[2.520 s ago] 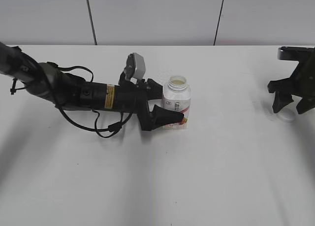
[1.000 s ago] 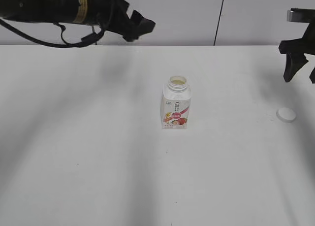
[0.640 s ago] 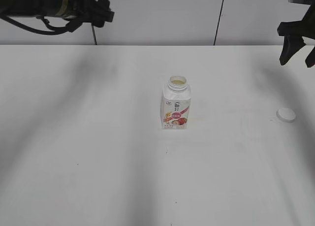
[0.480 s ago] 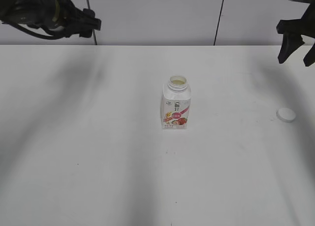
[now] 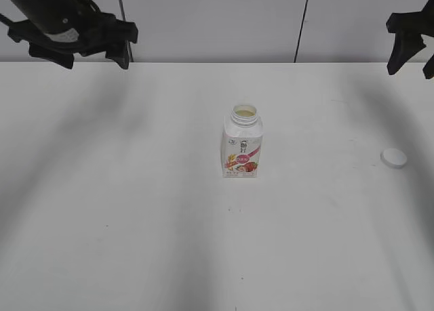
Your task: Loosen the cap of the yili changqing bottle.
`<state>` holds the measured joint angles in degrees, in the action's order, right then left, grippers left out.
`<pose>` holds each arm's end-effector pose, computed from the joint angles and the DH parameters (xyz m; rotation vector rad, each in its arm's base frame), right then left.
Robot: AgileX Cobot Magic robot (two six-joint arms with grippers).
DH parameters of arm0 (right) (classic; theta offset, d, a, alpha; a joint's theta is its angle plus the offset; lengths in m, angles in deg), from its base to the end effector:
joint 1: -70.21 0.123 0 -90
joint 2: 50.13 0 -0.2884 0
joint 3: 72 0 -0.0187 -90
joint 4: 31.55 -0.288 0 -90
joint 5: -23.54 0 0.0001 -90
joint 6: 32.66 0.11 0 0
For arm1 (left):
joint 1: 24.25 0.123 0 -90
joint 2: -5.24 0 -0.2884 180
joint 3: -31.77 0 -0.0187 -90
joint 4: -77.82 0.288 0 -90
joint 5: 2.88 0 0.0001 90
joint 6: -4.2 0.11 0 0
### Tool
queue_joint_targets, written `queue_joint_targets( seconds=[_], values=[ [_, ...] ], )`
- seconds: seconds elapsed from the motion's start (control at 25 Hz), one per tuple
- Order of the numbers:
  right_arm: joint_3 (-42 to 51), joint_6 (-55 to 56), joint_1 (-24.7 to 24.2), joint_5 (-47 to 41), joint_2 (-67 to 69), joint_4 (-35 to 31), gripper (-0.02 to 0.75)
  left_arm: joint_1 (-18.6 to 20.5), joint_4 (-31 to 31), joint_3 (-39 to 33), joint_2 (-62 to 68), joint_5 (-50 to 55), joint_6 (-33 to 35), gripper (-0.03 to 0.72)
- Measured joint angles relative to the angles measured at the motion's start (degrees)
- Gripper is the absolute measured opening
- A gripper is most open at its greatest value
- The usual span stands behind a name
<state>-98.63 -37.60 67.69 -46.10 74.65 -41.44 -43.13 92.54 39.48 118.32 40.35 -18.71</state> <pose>0.4760 -0.0032 0.2315 0.0009 2.9101 0.2246 0.4354 -0.1286 0.2385 0.0867 2.5519 0.0181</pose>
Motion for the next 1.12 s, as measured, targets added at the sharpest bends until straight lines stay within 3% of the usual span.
queue_joint_targets(
  seconds=[0.16,0.44,0.8,1.12],
  values=[
    [0.0,-0.3,0.0,-0.1,-2.6,-0.1,0.512,2.9,-6.7,5.0,-0.1,10.9,6.4,0.586],
    [3.3,-1.2,0.0,0.0,-10.0,-0.1,0.512,8.6,-7.6,6.1,-0.1,25.5,9.6,0.57],
    [24.9,-1.9,0.0,-0.1,-26.4,-1.4,0.512,9.2,-8.4,4.3,-3.6,26.5,11.6,0.531],
    [43.9,-2.0,0.0,-0.1,-44.6,-2.8,0.512,9.2,-8.4,-7.9,-16.2,26.4,11.6,0.515]
  ],
)
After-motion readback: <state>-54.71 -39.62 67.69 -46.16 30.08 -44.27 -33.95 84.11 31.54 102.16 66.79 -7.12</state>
